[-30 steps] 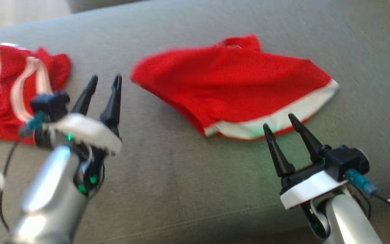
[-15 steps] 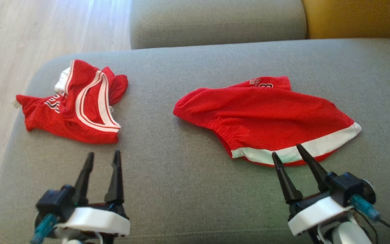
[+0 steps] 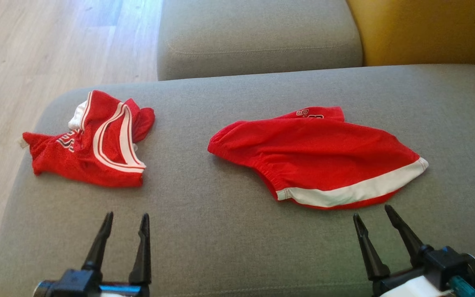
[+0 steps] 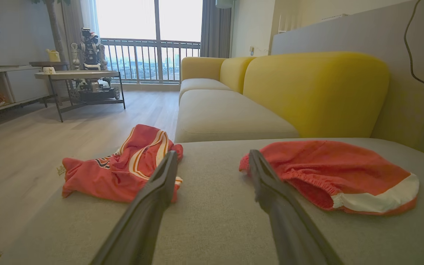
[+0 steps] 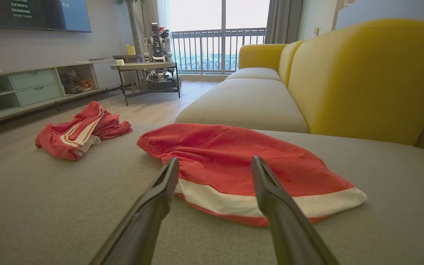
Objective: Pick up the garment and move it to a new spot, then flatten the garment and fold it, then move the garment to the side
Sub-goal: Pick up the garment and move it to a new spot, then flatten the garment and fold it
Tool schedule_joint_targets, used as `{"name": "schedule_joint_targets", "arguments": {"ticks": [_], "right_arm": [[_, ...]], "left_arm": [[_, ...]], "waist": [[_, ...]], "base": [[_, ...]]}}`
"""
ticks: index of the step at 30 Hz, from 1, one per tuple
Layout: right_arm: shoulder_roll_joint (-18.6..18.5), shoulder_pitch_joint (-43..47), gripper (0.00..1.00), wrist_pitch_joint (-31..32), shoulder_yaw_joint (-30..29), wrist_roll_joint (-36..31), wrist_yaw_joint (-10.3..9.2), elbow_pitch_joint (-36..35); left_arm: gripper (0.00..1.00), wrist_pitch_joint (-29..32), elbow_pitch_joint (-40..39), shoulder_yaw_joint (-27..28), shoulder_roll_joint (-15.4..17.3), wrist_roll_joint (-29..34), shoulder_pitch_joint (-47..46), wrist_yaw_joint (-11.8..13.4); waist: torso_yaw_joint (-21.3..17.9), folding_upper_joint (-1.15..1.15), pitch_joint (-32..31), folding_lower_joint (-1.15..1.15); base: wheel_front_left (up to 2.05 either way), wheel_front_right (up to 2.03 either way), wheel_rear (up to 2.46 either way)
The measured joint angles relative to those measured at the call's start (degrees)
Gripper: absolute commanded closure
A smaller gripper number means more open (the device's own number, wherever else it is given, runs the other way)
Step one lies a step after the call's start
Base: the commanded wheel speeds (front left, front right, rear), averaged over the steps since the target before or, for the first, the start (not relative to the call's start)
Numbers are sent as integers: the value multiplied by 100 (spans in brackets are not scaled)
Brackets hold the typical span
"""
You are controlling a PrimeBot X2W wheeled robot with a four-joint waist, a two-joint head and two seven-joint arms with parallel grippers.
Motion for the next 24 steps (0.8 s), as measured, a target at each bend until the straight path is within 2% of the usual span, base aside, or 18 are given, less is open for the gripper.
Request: {"name": "schedule_joint_targets", "arguments": {"ticks": [6,24], "right_arm": [[2,-7,0,0,0,-3,0,0],[2,-15,0,0,-1,13,0,45]], "left_arm": [[0,0,159,-5,-82,78,99,-101],[0,0,313,-8,-165,223,99,-147]], "waist": [[-75,0,14,0],[-89,0,-46,1]], "base": [[0,0,0],[0,0,0]]}}
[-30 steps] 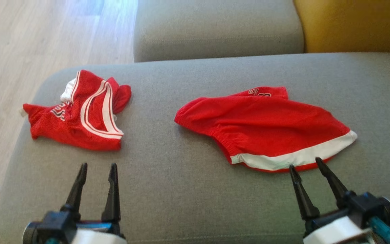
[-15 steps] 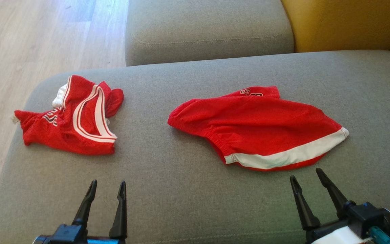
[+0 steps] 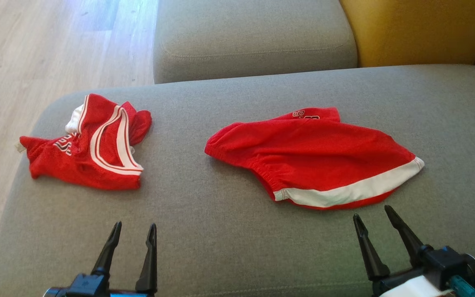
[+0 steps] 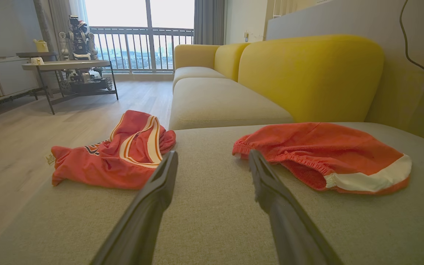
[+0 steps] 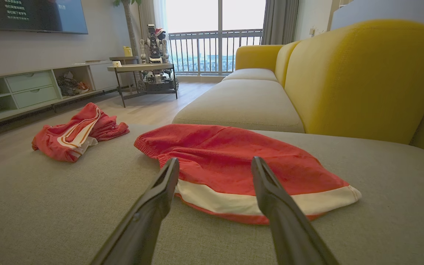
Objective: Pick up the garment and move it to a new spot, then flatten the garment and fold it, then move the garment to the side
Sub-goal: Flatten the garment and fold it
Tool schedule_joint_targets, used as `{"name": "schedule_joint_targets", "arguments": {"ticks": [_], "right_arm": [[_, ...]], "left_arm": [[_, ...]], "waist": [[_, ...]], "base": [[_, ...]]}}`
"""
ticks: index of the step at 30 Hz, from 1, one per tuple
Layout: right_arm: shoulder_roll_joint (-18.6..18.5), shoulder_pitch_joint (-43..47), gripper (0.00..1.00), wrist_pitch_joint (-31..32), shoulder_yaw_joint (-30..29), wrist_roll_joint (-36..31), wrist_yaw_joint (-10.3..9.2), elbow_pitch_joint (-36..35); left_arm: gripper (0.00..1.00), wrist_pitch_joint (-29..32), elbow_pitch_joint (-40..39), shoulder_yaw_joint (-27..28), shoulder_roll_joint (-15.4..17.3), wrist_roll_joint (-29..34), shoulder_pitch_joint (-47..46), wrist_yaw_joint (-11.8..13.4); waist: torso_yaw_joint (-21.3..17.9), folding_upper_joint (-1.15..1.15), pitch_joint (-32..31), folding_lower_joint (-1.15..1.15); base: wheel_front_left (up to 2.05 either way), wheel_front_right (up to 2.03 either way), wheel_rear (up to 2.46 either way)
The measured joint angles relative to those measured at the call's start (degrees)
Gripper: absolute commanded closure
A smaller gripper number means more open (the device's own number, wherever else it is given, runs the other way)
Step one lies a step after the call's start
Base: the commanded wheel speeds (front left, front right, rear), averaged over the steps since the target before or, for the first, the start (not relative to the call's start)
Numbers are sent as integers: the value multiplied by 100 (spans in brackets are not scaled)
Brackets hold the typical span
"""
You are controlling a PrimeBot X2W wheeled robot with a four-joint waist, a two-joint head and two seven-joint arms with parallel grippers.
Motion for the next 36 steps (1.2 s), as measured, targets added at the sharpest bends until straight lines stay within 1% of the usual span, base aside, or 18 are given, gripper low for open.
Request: {"name": "schedule_joint_targets", "arguments": {"ticks": [4,6,9,12,15,21,22,23,26,28,31,36], "right_arm": [[0,0,0,0,5,0,0,2],[0,0,0,0,16,0,0,8],[1,-3,0,0,57,0,0,15],[2,-16,0,0,59,0,0,12],[2,-55,0,0,45,-2,0,2],[2,-307,0,0,42,-1,0,-19],[1,-371,0,0,8,-1,0,-52],[1,-377,0,0,-10,-1,0,-83],[2,-388,0,0,-8,1,0,-142],[1,-430,0,0,7,9,0,-164],[3,-590,0,0,33,30,0,-204],[2,-715,0,0,34,59,0,-235]], "left_arm": [[0,0,57,1,-2,-3,1,-4],[0,0,122,-9,-2,-15,2,-53],[0,0,455,-188,-2,-140,-7,-345],[0,1,902,-535,-2,-392,-157,-613],[0,1,1439,-1031,-3,-698,-615,-743],[0,1,2492,-2078,-20,-1140,-1906,-764],[0,1,2720,-2295,-40,-1271,-2240,-767],[0,1,2849,-2380,-44,-1327,-2398,-788],[0,1,3225,-2401,-63,-1372,-2782,-801],[0,1,3513,-2357,-64,-1373,-2992,-730],[0,1,3840,-2360,-60,-1444,-3201,-704],[0,1,4066,-2416,-67,-1521,-3488,-706]], "waist": [[-4,0,-21,0],[-21,0,-19,0],[-100,0,12,0],[-231,0,65,0],[-400,0,138,0],[-798,0,395,1],[-916,0,516,1],[-965,0,585,1],[-1071,0,815,1],[-1132,0,959,2],[-1224,0,1132,2],[-1360,0,1320,2]], "base": [[0,0,0],[0,0,0],[0,0,0],[0,0,0],[0,0,0],[0,0,0],[0,0,0],[0,0,0],[0,0,0],[0,0,0],[0,0,0],[0,0,0]]}}
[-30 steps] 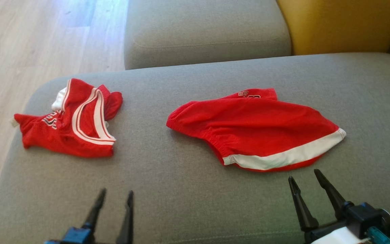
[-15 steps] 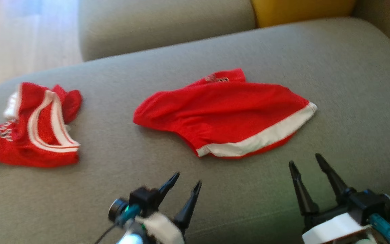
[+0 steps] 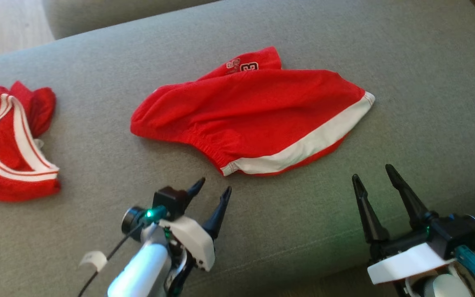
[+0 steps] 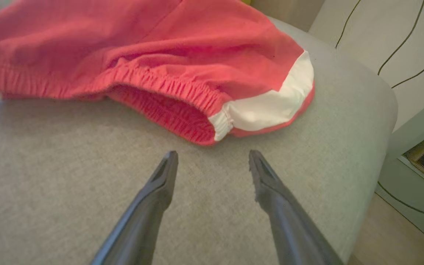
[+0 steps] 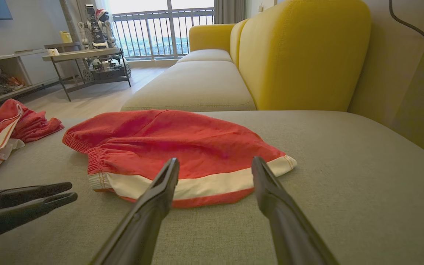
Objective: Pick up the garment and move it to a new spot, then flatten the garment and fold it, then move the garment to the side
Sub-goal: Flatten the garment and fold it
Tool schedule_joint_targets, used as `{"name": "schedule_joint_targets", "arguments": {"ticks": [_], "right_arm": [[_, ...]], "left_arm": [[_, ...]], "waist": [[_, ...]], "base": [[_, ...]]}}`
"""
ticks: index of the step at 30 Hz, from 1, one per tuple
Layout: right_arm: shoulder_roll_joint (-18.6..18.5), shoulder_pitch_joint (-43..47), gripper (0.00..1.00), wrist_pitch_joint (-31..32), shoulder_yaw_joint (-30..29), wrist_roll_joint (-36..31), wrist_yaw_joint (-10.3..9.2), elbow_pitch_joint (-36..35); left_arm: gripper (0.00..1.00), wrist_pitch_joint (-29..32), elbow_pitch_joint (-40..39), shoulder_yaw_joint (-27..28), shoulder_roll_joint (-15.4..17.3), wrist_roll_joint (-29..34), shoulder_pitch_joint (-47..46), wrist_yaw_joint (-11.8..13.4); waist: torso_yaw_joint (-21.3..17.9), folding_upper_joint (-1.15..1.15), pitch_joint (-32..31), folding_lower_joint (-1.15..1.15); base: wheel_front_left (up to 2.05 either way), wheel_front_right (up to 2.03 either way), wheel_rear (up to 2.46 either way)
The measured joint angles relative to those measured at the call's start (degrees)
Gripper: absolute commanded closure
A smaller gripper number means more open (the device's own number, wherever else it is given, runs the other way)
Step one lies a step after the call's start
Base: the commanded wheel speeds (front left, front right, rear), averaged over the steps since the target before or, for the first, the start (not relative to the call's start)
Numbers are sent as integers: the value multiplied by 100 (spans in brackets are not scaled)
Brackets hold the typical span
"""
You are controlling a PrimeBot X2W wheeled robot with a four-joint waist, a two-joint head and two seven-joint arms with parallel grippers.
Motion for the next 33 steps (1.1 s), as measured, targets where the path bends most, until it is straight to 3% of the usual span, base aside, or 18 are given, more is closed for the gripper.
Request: {"name": "schedule_joint_targets", "arguments": {"ticks": [22,23,24,27,33], "right_arm": [[0,-118,0,0,79,51,0,11],[0,-118,0,0,79,51,0,11],[0,-118,0,0,80,51,0,11],[0,-118,0,0,80,75,0,12],[0,-118,0,0,101,107,0,13]], "left_arm": [[0,0,36,20,-14,-51,-363,-10],[14,0,44,14,-14,-47,-381,-32],[43,0,47,14,-14,-47,-387,-32],[100,0,135,-51,-14,-68,-392,-34],[100,0,259,-187,-15,-213,-396,-53]], "waist": [[-339,0,231,-1],[-348,0,240,-1],[-350,0,241,-1],[-352,0,238,-1],[-313,0,207,-1]], "base": [[0,0,0],[0,0,0],[0,0,0],[0,0,0],[0,0,0]]}}
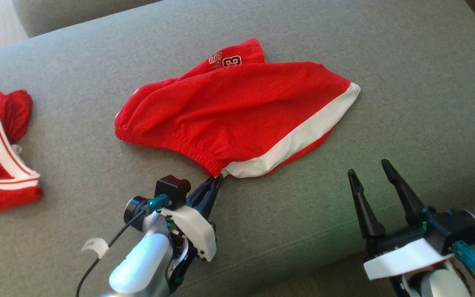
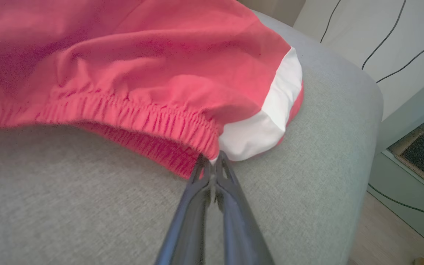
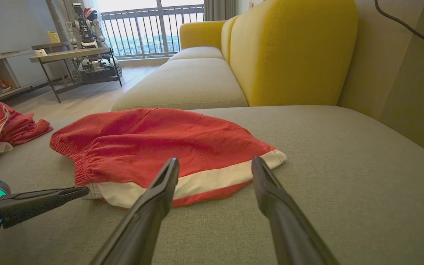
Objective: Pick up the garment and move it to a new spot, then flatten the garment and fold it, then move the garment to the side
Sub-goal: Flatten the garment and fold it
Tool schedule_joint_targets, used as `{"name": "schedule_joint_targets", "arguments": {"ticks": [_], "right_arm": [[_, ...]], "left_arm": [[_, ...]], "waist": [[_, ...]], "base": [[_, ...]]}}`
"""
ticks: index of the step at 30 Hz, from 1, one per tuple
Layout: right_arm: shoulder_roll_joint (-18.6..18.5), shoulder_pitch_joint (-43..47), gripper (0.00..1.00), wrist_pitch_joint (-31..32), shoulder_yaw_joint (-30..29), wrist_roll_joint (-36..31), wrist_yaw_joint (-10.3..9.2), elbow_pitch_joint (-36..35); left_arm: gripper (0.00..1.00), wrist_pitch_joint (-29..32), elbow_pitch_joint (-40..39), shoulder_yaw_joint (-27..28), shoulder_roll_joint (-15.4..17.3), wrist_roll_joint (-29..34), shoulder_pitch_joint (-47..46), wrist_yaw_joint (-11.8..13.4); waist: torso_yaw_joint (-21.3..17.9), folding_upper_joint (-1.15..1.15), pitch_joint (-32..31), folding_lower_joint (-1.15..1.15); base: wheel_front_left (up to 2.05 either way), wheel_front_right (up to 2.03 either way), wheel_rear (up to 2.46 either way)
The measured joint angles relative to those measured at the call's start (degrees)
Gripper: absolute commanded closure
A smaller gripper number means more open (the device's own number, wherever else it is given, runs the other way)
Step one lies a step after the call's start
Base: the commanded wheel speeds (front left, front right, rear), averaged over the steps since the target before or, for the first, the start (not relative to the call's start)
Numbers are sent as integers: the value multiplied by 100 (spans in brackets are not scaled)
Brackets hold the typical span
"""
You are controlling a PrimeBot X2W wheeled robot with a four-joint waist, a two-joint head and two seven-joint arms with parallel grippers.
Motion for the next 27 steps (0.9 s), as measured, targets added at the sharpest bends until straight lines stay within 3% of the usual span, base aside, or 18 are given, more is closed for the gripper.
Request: {"name": "schedule_joint_targets", "arguments": {"ticks": [6,11,17,27], "right_arm": [[0,-13,0,0,60,1,0,99],[-1,-191,0,0,81,-16,0,471],[-3,-495,0,0,0,-178,0,1319],[-8,-1099,0,0,-235,-286,0,2695]], "left_arm": [[100,0,2,82,41,-94,16,-4],[100,0,-399,381,361,-102,305,-1],[100,0,-847,623,832,-102,886,62],[100,52,-1177,728,1026,-197,1055,159]], "waist": [[190,0,-67,0],[512,0,-144,0],[956,0,-238,0],[1431,0,-269,0]], "base": [[0,0,0],[0,0,0],[0,0,0],[0,0,0]]}}
